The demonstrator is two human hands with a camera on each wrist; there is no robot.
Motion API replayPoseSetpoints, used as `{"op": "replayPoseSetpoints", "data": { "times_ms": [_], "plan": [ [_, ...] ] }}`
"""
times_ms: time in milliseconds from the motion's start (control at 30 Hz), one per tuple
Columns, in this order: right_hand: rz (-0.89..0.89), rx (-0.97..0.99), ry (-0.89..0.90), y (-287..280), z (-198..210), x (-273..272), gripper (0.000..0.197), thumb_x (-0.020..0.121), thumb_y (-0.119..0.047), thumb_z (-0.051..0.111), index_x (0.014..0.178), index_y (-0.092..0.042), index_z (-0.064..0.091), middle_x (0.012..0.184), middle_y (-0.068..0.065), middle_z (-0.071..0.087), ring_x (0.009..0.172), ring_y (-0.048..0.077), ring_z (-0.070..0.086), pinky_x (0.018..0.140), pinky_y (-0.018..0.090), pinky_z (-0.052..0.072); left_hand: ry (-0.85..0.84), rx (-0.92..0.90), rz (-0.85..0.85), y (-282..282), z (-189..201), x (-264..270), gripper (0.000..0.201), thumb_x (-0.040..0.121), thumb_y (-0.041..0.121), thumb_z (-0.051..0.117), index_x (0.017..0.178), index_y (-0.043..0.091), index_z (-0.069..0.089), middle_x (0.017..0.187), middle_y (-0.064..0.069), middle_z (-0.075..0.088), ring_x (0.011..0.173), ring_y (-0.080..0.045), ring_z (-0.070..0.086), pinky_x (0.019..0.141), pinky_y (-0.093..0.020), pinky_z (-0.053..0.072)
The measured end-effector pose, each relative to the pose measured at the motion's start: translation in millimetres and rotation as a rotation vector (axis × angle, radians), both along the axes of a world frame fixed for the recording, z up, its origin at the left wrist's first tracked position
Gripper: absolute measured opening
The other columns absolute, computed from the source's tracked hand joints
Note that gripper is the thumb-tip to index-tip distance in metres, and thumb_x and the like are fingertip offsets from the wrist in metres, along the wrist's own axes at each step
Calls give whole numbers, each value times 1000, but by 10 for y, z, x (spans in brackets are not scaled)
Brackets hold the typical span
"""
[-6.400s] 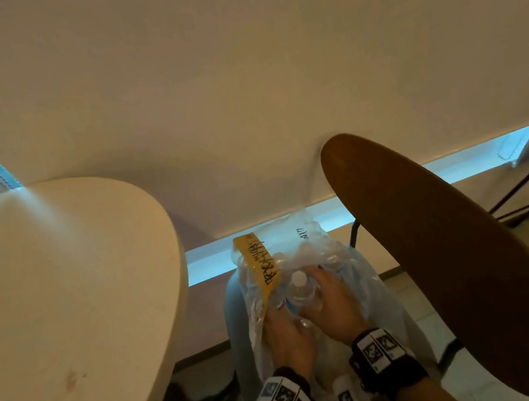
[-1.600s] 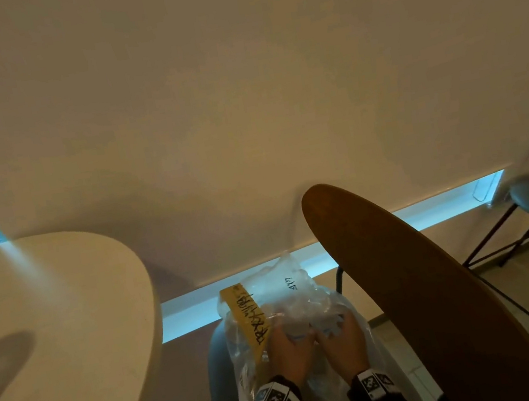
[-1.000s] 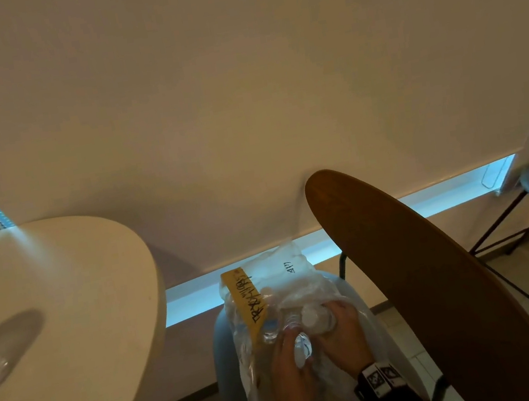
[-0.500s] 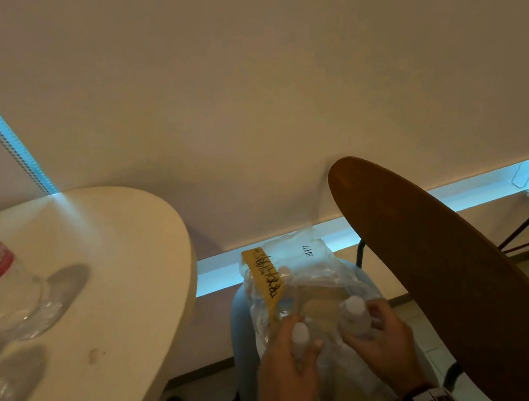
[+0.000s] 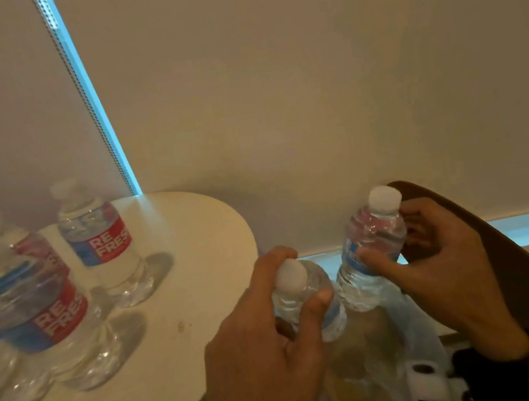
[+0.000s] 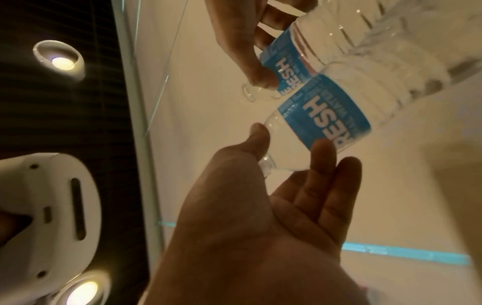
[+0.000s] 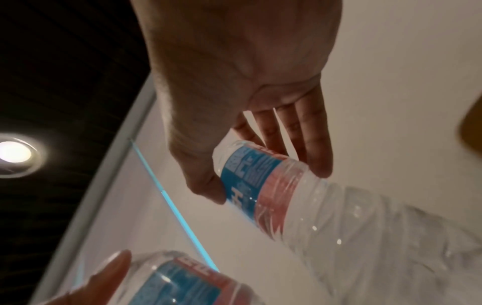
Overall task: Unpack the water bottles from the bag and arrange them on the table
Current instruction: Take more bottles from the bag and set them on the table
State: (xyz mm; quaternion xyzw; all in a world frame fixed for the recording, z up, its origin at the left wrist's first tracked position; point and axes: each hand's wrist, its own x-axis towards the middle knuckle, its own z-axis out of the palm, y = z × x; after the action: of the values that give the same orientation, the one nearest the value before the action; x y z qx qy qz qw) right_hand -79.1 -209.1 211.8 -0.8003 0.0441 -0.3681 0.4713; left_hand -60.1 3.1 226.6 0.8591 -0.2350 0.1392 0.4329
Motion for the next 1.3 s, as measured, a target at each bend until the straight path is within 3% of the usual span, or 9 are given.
{"op": "replayPoseSetpoints", "data": {
  "times_ms": [67,133,267,433,567,733,866,1166,1300],
  "plan": [
    [62,-5,-48,113,213,135,61,63,-64,78,109,-27,63,107,-12,73,96,7,72,82,29,60,-46,-47,24,139,204,21,38,80,70,53,113,57,41,85,26,67,59,-5,64,54,-10,47],
    [119,-19,-74,251,396,274,55,64,-50,80,108,-22,64,104,-11,73,93,6,72,82,30,61,-61,-104,61,287,355,58,40,79,71,52,115,56,42,93,30,65,61,-4,65,54,-17,51],
    [216,1,-99,544,592,605,46,65,-38,84,102,-20,65,96,-8,74,86,8,72,75,29,61,-79,-143,138,612,562,171,41,79,62,52,119,56,42,97,44,57,90,19,57,64,-33,60],
    [350,47,-66,921,591,1069,32,70,-26,87,91,-25,63,85,-5,75,75,12,73,62,38,63,-106,-66,257,863,714,227,35,88,53,51,122,53,40,92,28,58,76,-8,67,62,-31,57],
    [433,26,-15,1196,516,1352,41,64,-38,87,93,-22,62,85,-4,74,73,13,72,57,30,58,-125,-18,319,925,701,280,39,90,55,46,128,51,37,100,21,56,79,-11,67,71,-39,60],
    [471,-28,13,1418,470,1518,41,65,-36,87,97,-22,64,90,-3,74,78,12,71,65,28,61,-103,11,372,950,647,385,60,83,64,28,139,44,33,118,13,65,88,-4,58,80,-29,55],
    [488,-16,36,1511,474,1594,45,65,-43,84,100,-22,64,90,-3,74,71,14,70,57,27,57,-84,61,409,971,641,447,66,83,63,23,146,42,27,131,7,63,105,-15,66,84,-31,55],
    [488,-48,100,1534,459,1606,49,71,-42,84,110,-24,60,106,-10,70,92,9,70,74,28,63,-223,-25,459,947,599,538,60,89,47,54,144,22,49,135,-4,63,113,-25,66,87,-32,50],
    [449,-34,144,1423,491,1516,66,66,-57,79,120,-24,59,110,-6,69,89,9,72,73,32,63,-282,-77,436,950,585,522,63,88,50,59,143,21,50,136,-3,62,109,-27,69,88,-38,54]
  ]
}}
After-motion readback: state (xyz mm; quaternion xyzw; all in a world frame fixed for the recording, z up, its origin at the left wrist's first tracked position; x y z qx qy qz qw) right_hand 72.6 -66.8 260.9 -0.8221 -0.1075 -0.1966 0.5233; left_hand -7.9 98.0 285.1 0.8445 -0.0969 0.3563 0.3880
